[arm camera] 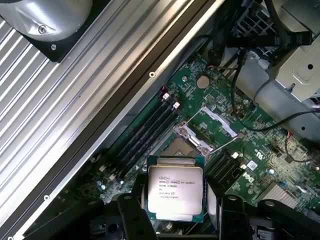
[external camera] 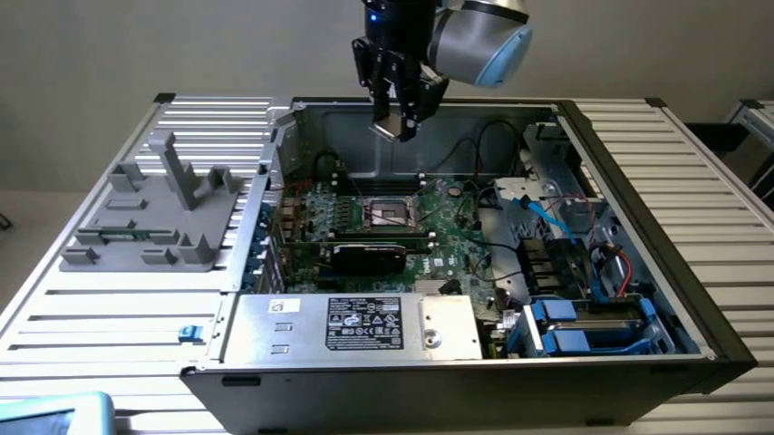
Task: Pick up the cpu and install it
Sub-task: 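Place the cpu into insertion slot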
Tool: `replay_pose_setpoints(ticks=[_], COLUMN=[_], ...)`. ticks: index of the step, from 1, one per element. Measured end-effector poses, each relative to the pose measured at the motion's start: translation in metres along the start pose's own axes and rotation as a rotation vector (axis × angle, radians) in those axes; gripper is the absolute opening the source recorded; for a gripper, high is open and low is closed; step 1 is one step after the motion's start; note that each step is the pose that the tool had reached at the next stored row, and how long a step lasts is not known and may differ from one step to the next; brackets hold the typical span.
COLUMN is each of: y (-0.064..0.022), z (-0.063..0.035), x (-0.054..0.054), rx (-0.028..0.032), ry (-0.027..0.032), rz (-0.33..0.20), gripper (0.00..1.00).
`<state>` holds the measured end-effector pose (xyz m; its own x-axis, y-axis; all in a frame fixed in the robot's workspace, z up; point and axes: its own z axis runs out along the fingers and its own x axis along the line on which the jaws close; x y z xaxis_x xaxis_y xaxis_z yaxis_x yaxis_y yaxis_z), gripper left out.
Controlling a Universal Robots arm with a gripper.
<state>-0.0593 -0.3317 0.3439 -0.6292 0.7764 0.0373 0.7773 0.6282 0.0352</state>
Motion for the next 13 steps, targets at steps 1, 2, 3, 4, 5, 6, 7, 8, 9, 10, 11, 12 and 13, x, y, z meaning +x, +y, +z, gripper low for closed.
replay_pose_setpoints(ticks=[1,2,3,4,5,6,7,8,9,10,11,12,13], y=[0.0000,0.0000,0.0000,0.0000,0.0000,0.0000,0.0000,-0.0001,-0.0001,-0.0001,-0.0001,-0.0001,-0.0001], z=[0.0002,0.0004,0.0006,0.0008,0.0009,0.0011,0.0013,0.0015,0.0016,0.0018,0.0020,0.0022,0.0023], x=[0.0000,0.0000,0.0000,0.0000,0.0000,0.0000,-0.0001,-0.0001,-0.0001,-0.0001,-0.0001,-0.0001,-0.0001], rx=[-0.0005,-0.0011,-0.0017,-0.0023,-0.0029,-0.0034,-0.0041,-0.0046,-0.0051,-0.0057,-0.0064,-0.0070,-0.0074], ry=[-0.0005,-0.0012,-0.0017,-0.0022,-0.0028,-0.0033,-0.0038,-0.0044,-0.0050,-0.0055,-0.0060,-0.0066,-0.0071], rz=[0.016,0.032,0.047,0.062,0.078,0.093,0.109,0.125,0.140,0.156,0.171,0.186,0.201], gripper=[0.56,0.56,0.56,0.56,0.56,0.56,0.56,0.56,0.56,0.56,0.56,0.56,0.56])
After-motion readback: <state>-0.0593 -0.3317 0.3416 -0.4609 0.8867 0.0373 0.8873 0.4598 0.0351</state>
